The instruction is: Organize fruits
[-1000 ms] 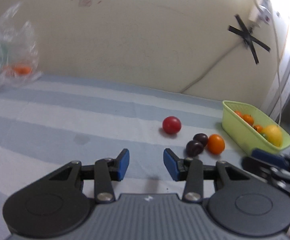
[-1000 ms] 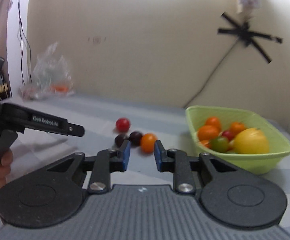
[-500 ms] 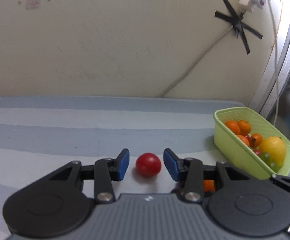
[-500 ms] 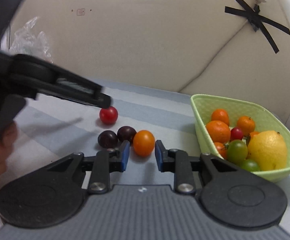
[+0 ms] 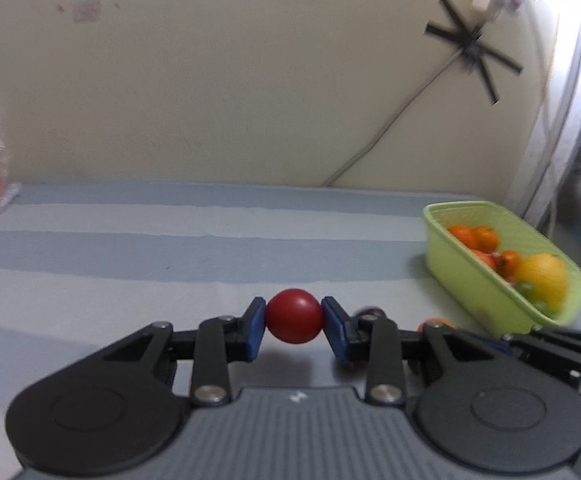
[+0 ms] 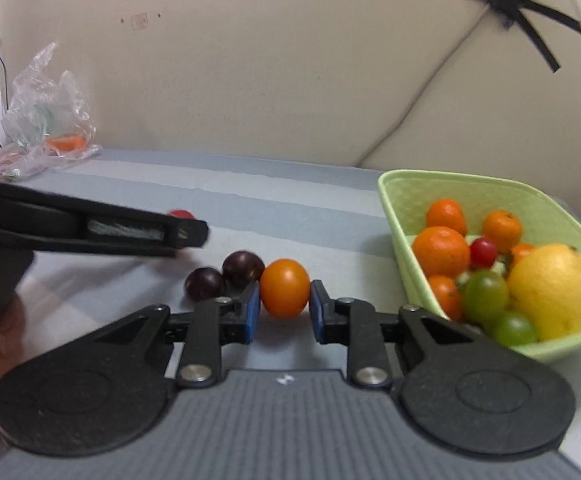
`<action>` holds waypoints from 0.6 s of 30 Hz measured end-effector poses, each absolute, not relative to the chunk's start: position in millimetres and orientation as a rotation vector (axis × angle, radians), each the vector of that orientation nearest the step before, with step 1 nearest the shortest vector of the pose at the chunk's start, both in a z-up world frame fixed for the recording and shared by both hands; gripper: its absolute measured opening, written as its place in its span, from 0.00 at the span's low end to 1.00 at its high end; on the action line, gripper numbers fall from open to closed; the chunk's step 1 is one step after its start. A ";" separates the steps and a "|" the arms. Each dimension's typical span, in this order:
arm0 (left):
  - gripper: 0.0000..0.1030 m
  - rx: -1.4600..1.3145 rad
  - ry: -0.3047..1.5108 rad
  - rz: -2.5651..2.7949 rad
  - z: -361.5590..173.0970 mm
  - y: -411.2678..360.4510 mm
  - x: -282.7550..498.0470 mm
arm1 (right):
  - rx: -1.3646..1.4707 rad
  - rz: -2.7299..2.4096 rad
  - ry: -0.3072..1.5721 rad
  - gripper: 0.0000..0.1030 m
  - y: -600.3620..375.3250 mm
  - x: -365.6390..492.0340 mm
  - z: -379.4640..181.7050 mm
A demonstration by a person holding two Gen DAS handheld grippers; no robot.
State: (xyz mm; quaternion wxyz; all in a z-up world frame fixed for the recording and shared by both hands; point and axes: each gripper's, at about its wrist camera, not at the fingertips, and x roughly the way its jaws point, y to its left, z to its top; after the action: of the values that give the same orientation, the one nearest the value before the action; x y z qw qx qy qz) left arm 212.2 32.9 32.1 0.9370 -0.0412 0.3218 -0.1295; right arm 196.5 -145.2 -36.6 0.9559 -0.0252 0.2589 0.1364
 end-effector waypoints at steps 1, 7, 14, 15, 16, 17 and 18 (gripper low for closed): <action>0.30 -0.086 0.645 -0.274 35.7 34.7 198.5 | -0.041 0.292 0.524 0.28 -148.3 186.5 -36.6; 0.30 -0.070 0.635 -0.348 33.2 22.9 132.4 | -0.013 0.350 0.517 0.28 -161.1 126.0 -39.8; 0.31 0.027 0.641 -0.389 17.4 -12.8 92.2 | -0.071 0.328 0.500 0.28 -159.2 80.7 -46.1; 0.31 0.038 0.646 -0.387 14.2 -16.5 90.6 | -0.082 0.321 0.500 0.29 -158.7 77.3 -48.3; 0.32 0.051 0.644 -0.379 11.4 -19.4 88.3 | -0.089 0.316 0.502 0.29 -159.4 75.6 -50.5; 0.36 0.062 0.628 -0.363 10.4 -20.7 85.4 | -0.095 0.312 0.498 0.30 -159.9 73.9 -52.9; 0.38 0.075 0.620 -0.354 11.1 -21.1 85.6 | -0.106 0.305 0.490 0.31 -159.5 72.5 -54.2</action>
State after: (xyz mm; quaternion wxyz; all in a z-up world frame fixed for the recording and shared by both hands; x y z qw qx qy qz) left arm 85.6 -21.1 11.1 0.9363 0.0369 0.3034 -0.1732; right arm 72.5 -159.5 -54.2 0.9572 -0.0522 0.2416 0.1505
